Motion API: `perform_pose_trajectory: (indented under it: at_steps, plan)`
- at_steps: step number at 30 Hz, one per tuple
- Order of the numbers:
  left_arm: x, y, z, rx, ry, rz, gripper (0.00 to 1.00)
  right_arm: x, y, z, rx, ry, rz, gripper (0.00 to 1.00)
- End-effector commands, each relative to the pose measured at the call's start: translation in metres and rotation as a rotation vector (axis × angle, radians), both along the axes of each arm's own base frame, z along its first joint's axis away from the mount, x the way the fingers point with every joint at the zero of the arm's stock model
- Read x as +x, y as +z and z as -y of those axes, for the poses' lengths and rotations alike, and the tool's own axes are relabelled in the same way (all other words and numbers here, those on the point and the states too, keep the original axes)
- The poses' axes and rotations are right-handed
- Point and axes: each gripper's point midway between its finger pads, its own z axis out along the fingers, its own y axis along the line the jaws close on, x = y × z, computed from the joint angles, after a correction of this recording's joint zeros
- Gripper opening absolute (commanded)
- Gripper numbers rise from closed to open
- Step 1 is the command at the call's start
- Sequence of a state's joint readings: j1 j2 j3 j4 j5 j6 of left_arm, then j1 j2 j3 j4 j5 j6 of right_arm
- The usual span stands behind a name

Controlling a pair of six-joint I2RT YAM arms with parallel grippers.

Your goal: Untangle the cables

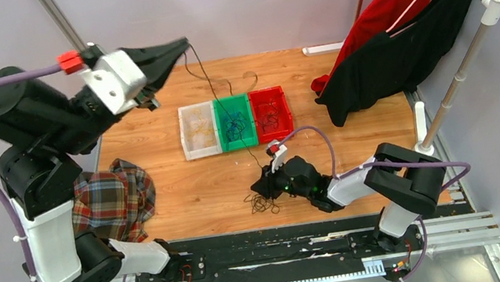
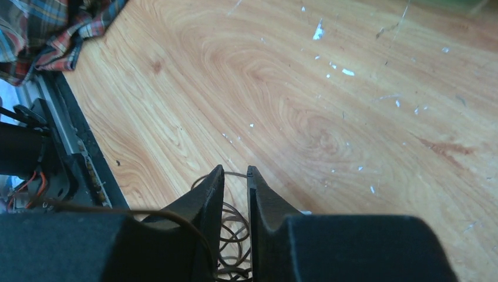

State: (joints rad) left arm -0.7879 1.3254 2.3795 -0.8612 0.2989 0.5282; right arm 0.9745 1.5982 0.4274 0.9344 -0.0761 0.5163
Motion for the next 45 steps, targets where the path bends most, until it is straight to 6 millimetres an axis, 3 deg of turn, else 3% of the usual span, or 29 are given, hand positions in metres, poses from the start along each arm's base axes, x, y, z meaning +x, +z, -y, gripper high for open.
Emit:
perform_pose_trajectory:
  at_steps: [1, 7, 13, 16, 23, 28, 31, 34, 36, 45]
  plan:
    - [-0.011, 0.098, -0.049, -0.319, 0.148, 0.255, 0.00, -0.010, -0.020, 0.003, -0.067, 0.000, 0.000, 0.22]
    - [-0.023, 0.154, -0.089, -0.507, 0.262, 0.431, 0.00, -0.020, -0.030, 0.006, -0.106, 0.011, -0.005, 0.25]
    - [-0.013, 0.149, -0.093, -0.523, 0.326, 0.445, 0.00, -0.018, -0.020, 0.010, -0.112, 0.001, 0.024, 0.42]
    - [-0.016, 0.157, -0.105, -0.591, 0.354, 0.471, 0.00, -0.018, -0.014, 0.010, -0.128, 0.009, 0.036, 0.43]
    - [-0.040, 0.213, -0.157, -0.783, 0.505, 0.656, 0.00, -0.027, -0.032, 0.022, -0.188, 0.026, 0.004, 0.44]
    - [-0.063, 0.226, -0.165, -0.771, 0.513, 0.802, 0.01, -0.034, -0.045, 0.033, -0.216, 0.011, -0.012, 0.44]
    - [-0.054, 0.210, -0.150, -0.700, 0.488, 0.770, 0.01, -0.035, -0.043, 0.035, -0.210, 0.005, -0.011, 0.44]
    - [-0.034, 0.182, -0.125, -0.590, 0.448, 0.693, 0.00, -0.030, -0.024, 0.032, -0.197, -0.001, 0.016, 0.46]
    - [-0.016, 0.157, -0.104, -0.506, 0.426, 0.625, 0.00, -0.025, 0.003, 0.030, -0.173, -0.015, 0.050, 0.48]
    - [0.026, 0.052, -0.037, -0.218, 0.280, 0.358, 0.00, 0.004, 0.146, 0.027, 0.039, -0.141, 0.254, 0.59]
